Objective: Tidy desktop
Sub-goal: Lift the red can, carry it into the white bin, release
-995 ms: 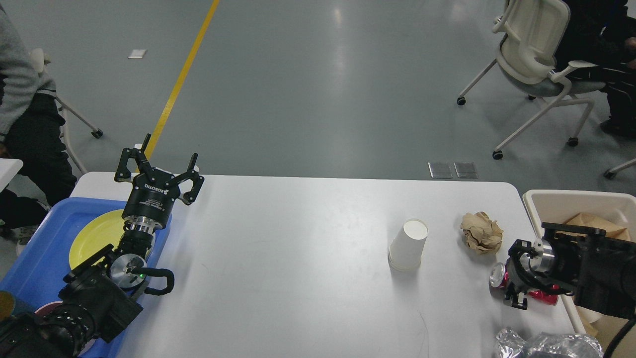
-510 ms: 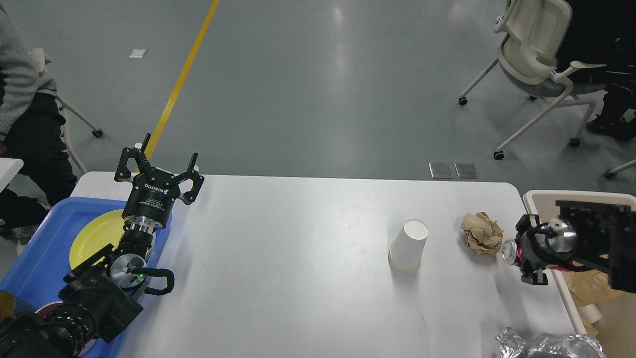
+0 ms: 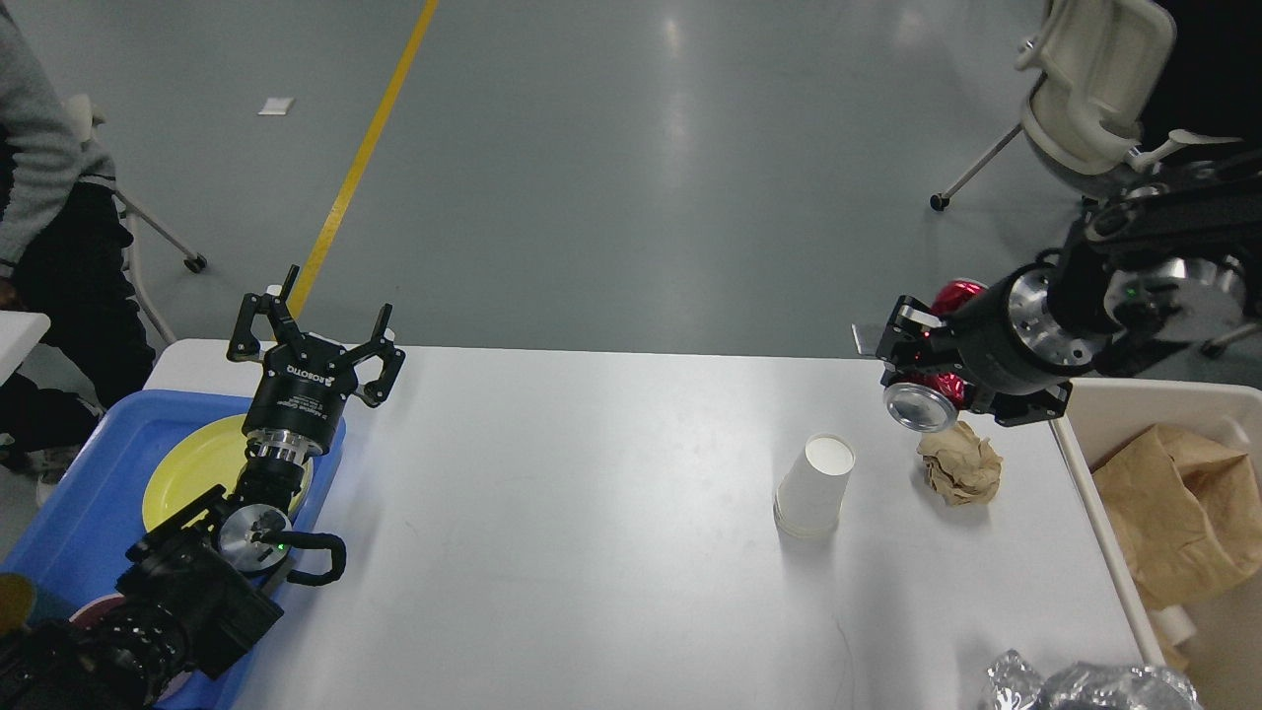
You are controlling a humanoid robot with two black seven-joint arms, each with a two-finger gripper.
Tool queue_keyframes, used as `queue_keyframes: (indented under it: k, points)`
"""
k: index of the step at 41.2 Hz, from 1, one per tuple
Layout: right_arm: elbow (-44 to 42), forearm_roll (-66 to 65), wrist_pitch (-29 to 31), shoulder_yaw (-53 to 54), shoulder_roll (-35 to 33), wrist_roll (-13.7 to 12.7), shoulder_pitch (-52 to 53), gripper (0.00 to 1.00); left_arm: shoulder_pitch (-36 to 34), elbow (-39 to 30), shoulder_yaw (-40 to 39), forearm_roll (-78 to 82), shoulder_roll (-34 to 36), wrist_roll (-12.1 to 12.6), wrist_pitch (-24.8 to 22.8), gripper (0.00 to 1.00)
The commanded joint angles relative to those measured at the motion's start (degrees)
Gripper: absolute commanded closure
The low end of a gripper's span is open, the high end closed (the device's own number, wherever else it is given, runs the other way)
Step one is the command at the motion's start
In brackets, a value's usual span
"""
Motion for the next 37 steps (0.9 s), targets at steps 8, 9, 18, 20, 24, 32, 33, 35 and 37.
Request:
queue_keyframes:
  k: [8, 9, 18, 20, 24, 32, 33, 35, 37]
  points:
    - [-0.27, -0.33, 6.23, -1.19, 9.18, 7.57, -2.17, 1.0, -0.01, 0.0, -0.03, 0.01, -0.01, 0.0, -0.02, 0.01]
    - [-0.88, -0.41, 6.05, -1.36, 9.27, 7.57, -3.22, 1.0, -0.01, 0.0, -0.03, 0.01, -0.01, 0.0, -0.02, 0.01]
    - [-6.24, -0.68, -7.38, -4.7, 7.43, 7.48, -12.54, 1.0, -0.01, 0.0, -0.03, 0.01, -0.01, 0.0, -0.01, 0.01]
    - [-10.27, -0.94, -10.11, -5.31, 5.42, 7.31, -17.26, 1.0, -0.01, 0.0, -0.03, 0.01, -0.01, 0.0, 0.07, 0.01]
    - [-18.44, -1.21, -10.39, -7.07, 3.74, 7.3, -23.78, 1.0, -0.01, 0.0, -0.03, 0.01, -0.01, 0.0, 0.07, 0.01]
    - [-41.21, -1.65, -10.82, -9.19, 0.84, 7.3, -42.85, 1.0, -0.01, 0.0, 0.06, 0.01, -0.01, 0.0, -0.02, 0.01]
    - [-43.75, -1.47, -11.0, -9.01, 0.83, 7.3, -45.22, 1.0, -0.01, 0.0, -0.03, 0.01, -0.01, 0.0, -0.02, 0.01]
    - [-48.59, -1.12, -11.26, -8.4, 0.83, 7.3, -49.79, 1.0, -0.1, 0.0, -0.03, 0.01, -0.01, 0.0, -0.02, 0.01]
    - [-52.9, -0.77, -11.53, -8.22, 0.92, 7.22, -54.1, 1.0, -0.01, 0.0, 0.06, 0.01, -0.01, 0.0, 0.07, 0.01]
